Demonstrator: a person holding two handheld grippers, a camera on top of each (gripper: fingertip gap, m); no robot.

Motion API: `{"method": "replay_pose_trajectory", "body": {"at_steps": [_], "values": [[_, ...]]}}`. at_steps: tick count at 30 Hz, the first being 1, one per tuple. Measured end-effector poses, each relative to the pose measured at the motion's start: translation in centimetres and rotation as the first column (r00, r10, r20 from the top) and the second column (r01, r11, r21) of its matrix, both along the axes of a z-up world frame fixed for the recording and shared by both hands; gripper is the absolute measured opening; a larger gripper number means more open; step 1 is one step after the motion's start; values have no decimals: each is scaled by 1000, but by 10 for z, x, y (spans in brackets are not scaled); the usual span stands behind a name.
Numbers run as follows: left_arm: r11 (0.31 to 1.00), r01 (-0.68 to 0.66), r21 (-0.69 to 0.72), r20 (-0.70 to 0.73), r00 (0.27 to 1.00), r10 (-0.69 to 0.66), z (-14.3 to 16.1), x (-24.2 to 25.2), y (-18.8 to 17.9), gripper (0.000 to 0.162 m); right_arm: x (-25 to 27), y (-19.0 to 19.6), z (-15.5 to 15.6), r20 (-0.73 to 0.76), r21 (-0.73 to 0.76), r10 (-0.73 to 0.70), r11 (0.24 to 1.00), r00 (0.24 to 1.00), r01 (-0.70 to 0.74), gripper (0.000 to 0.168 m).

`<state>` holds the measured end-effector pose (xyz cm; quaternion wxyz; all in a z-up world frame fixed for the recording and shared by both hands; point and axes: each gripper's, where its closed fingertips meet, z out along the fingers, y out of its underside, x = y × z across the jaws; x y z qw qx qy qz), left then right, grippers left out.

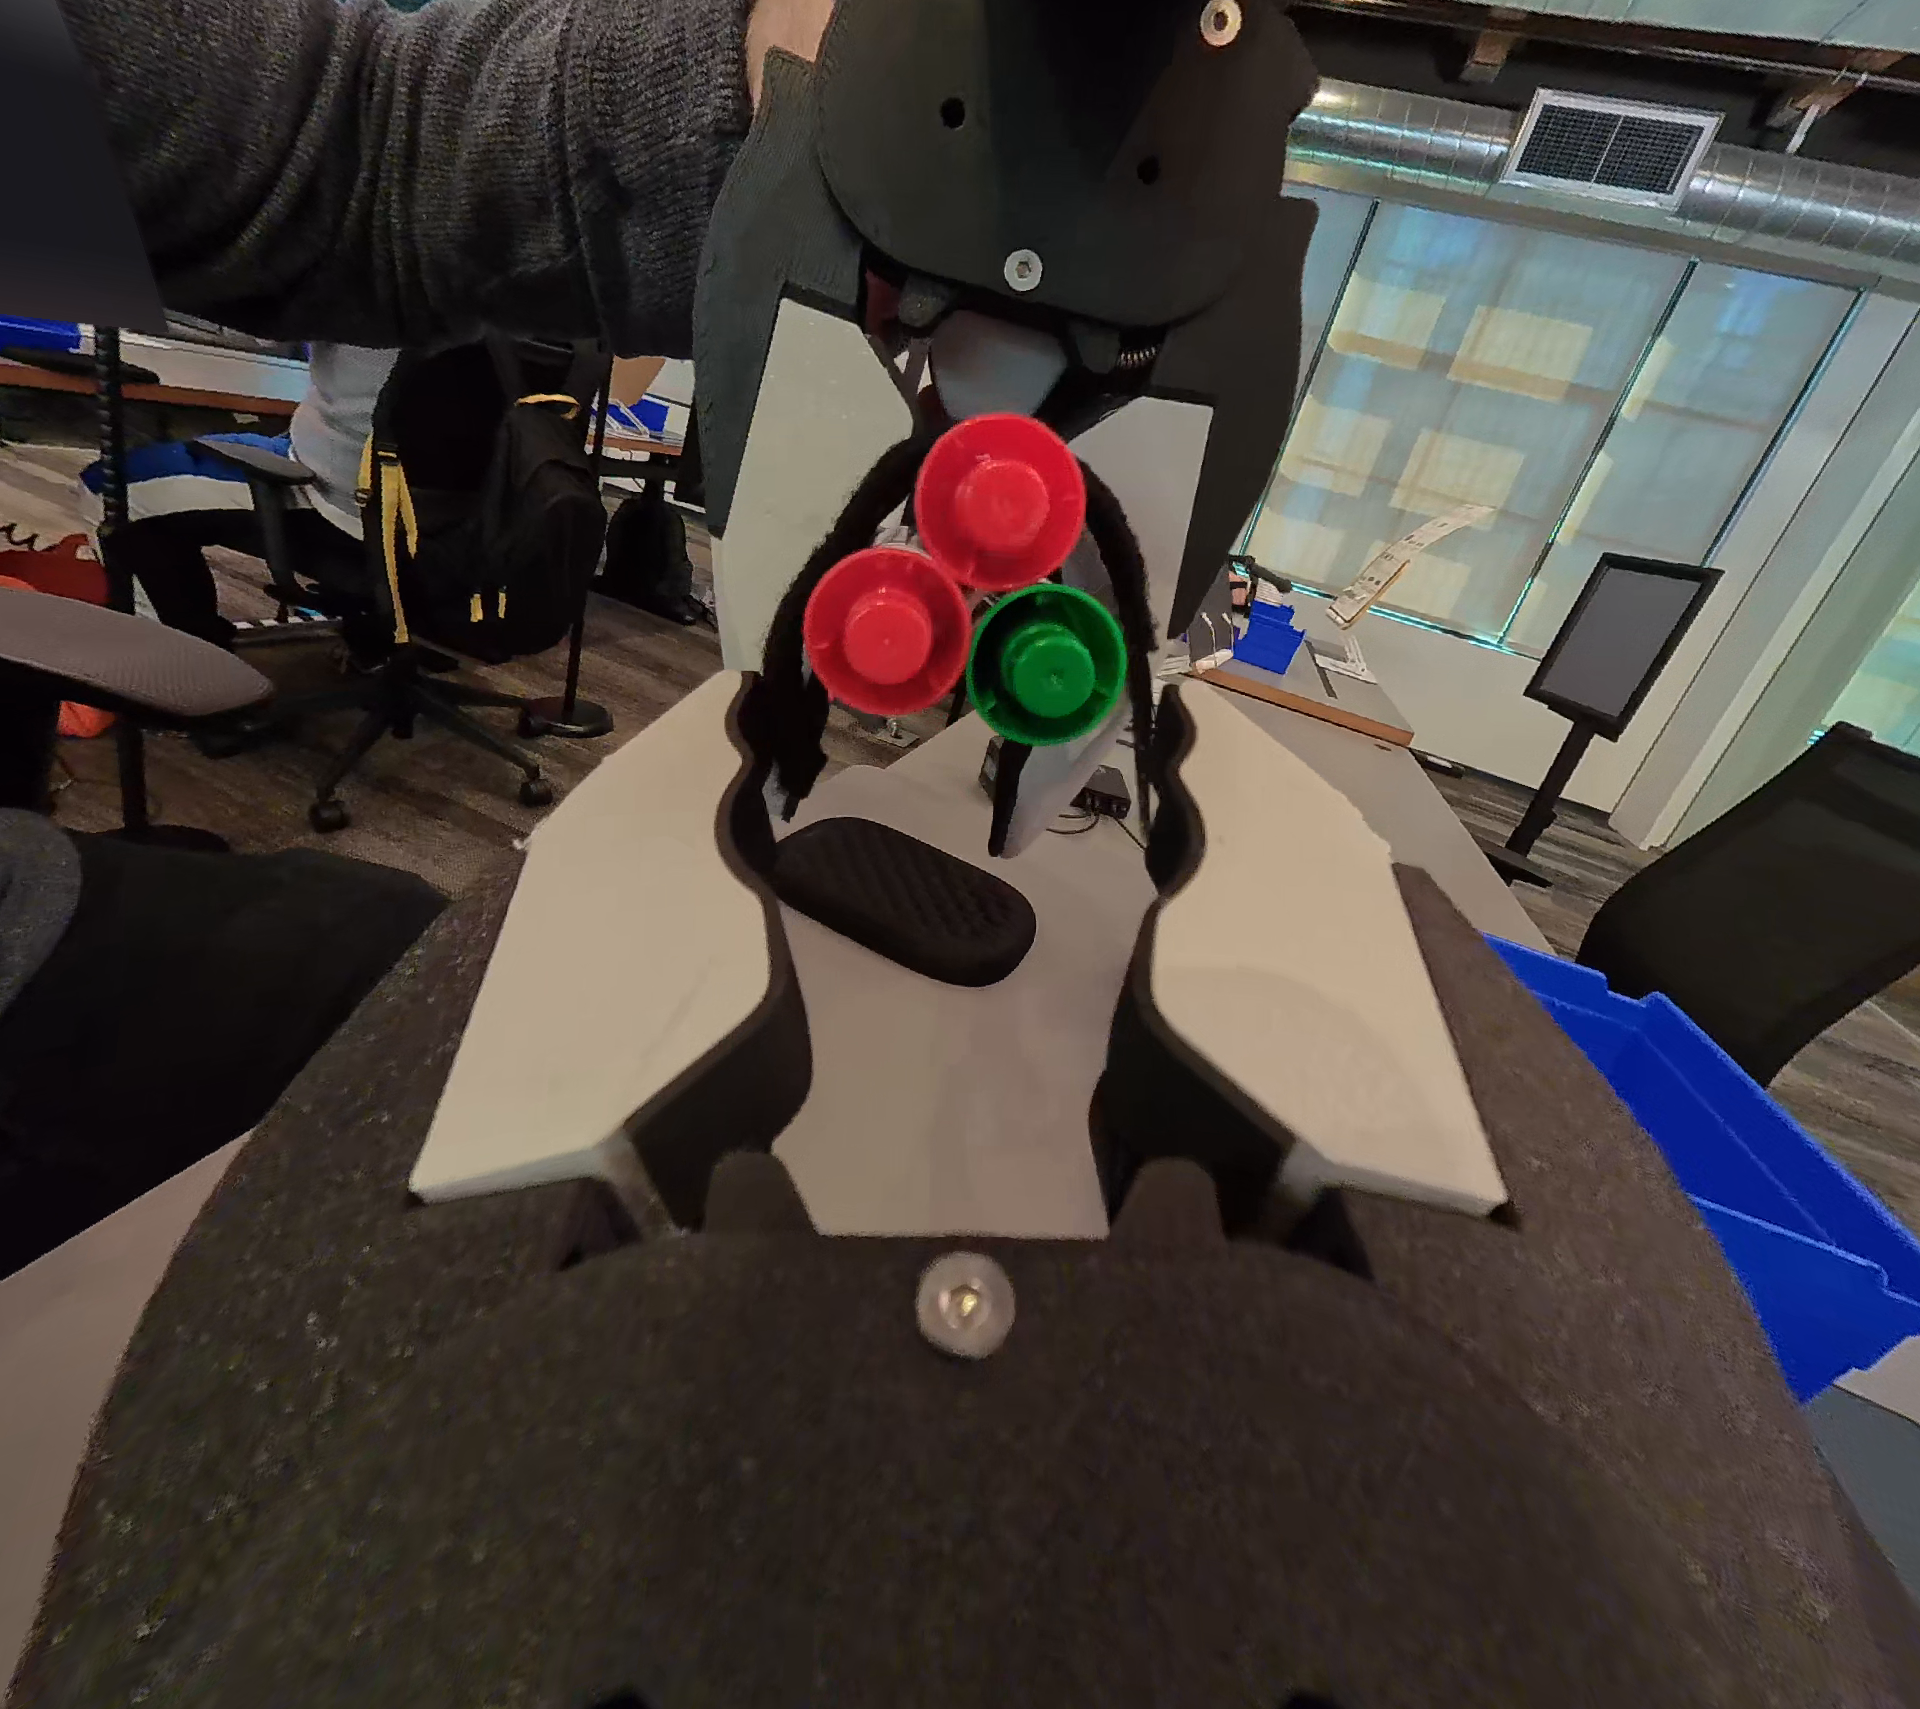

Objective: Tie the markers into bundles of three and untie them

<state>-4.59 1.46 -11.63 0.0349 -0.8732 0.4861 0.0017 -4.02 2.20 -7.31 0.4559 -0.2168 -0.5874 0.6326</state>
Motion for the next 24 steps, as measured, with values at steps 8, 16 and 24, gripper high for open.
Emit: {"method": "replay_pose_trajectory", "body": {"at_steps": [8, 16, 24], "values": [[1000, 7, -8, 4, 1000, -7, 0, 2, 0, 45, -3, 5, 2, -15, -12, -44, 999, 999, 44, 85], [999, 26, -35, -2, 1000, -26, -5, 5, -4, 43, -2, 4, 5, -55, 20, -76, 997, 996, 78, 85], [996, 55, -76, -5, 998, -55, -12, 9, -9, 43, 2, -1, 4, -86, 70, -62, 995, 994, 68, 77]]}}
